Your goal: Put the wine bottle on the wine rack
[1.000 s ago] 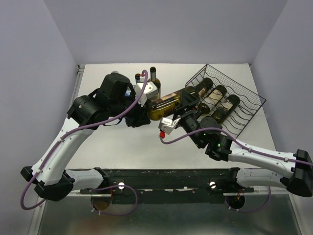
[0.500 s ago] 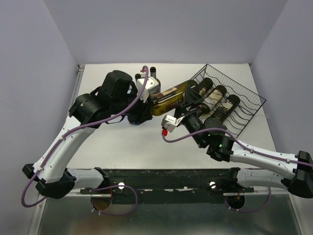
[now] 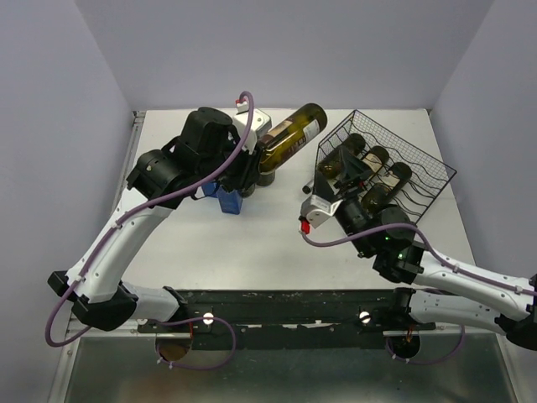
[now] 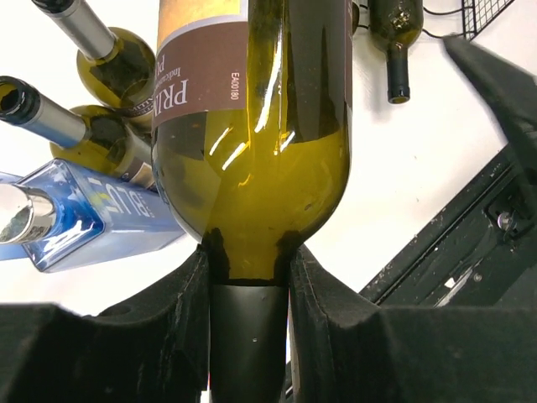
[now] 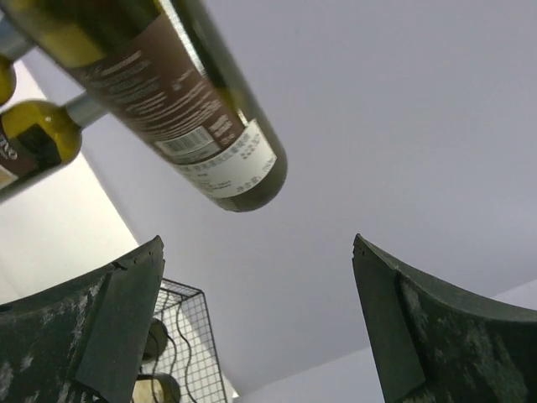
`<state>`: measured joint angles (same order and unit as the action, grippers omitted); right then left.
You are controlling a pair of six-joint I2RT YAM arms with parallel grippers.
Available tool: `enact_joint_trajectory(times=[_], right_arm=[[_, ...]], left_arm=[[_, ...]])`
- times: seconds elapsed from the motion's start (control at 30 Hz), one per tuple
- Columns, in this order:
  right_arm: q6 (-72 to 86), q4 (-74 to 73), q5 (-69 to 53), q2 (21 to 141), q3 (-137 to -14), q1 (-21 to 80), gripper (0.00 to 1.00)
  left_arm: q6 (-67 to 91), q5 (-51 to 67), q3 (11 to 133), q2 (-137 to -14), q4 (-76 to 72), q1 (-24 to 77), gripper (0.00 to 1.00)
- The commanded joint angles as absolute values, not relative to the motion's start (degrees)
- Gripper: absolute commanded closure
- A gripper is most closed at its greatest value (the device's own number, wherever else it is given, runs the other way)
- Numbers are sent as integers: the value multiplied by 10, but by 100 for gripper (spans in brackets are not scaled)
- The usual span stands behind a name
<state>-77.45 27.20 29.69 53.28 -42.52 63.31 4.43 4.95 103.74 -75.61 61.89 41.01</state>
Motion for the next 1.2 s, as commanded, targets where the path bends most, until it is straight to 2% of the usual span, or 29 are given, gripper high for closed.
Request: enact_joint_trajectory(times=[0.0, 0.27, 0.47, 0.8, 1.17], right_arm=[[-622, 233, 286, 477, -478, 635, 0], [-510, 210, 317, 432, -547, 635, 0], [-448, 207, 342, 418, -570, 635, 0], [-425, 200, 370, 398, -566, 635, 1], [-367, 134, 412, 362, -577, 635, 2]], left_arm=[[67, 62, 988, -736, 497, 411, 100], [129, 114, 754, -678, 293, 465, 100], [184, 87, 680, -714, 199, 533, 100], [236, 87, 700, -849, 131, 638, 100], [272, 68, 790, -999, 80, 677, 100]])
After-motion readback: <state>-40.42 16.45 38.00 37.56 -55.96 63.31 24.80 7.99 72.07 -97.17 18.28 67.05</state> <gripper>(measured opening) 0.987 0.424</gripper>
